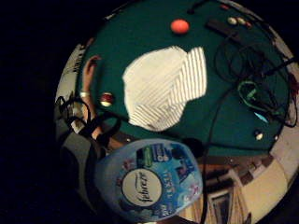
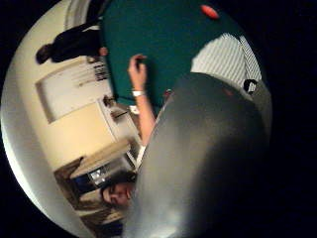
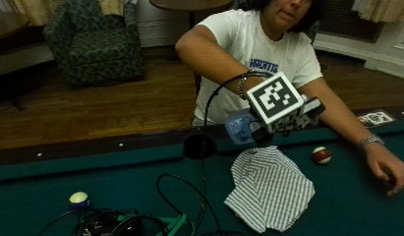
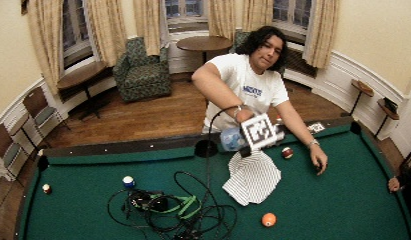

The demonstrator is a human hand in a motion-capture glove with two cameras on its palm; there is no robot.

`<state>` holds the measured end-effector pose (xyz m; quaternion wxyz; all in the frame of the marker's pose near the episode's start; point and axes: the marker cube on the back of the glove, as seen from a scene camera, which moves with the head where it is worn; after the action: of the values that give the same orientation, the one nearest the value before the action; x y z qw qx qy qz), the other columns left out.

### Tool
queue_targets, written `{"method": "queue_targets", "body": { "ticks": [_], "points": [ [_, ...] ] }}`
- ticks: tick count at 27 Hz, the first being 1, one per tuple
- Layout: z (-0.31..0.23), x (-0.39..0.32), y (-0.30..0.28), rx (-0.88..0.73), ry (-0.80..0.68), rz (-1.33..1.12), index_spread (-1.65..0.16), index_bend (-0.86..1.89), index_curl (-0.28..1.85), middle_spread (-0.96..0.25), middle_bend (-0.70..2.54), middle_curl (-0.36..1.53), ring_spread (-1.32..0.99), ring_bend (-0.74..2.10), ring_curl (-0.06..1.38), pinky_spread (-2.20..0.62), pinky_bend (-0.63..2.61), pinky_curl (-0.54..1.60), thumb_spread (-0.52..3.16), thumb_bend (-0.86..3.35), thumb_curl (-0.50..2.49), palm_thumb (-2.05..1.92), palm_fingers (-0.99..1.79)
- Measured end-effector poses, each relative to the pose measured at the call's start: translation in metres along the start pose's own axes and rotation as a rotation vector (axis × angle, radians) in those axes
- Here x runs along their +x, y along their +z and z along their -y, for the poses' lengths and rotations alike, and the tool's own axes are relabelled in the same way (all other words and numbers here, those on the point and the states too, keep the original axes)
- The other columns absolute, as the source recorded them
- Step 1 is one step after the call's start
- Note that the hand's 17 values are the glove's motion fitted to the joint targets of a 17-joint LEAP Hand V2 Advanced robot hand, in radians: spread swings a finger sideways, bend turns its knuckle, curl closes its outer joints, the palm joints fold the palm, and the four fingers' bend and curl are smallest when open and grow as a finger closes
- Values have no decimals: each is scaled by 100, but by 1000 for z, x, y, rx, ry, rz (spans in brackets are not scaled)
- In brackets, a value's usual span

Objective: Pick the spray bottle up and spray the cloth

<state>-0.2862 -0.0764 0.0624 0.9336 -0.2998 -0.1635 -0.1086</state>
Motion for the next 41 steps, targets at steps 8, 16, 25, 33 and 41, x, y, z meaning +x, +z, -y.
{"method": "queue_targets", "body": {
  "ticks": [8,16,25,33,41],
  "points": [
    [-36,-38,-33,217,-377,320,-31,19,47,-19,44,46,-18,44,41,4,13,18,95,-3,45,72,114],
    [-17,-48,8,331,-543,561,-31,19,47,-19,44,46,-18,44,41,4,13,18,95,-3,45,72,114],
    [42,-65,62,441,-532,640,-31,19,47,-19,44,46,-18,44,41,4,13,18,95,-3,45,72,114],
    [92,-79,110,600,-478,659,-31,19,47,-19,44,46,-18,44,41,4,13,18,95,-3,45,72,114],
    [133,-79,153,610,-419,639,-31,19,47,-19,44,46,-18,44,41,4,13,18,95,-3,45,72,114]
  ]
}}
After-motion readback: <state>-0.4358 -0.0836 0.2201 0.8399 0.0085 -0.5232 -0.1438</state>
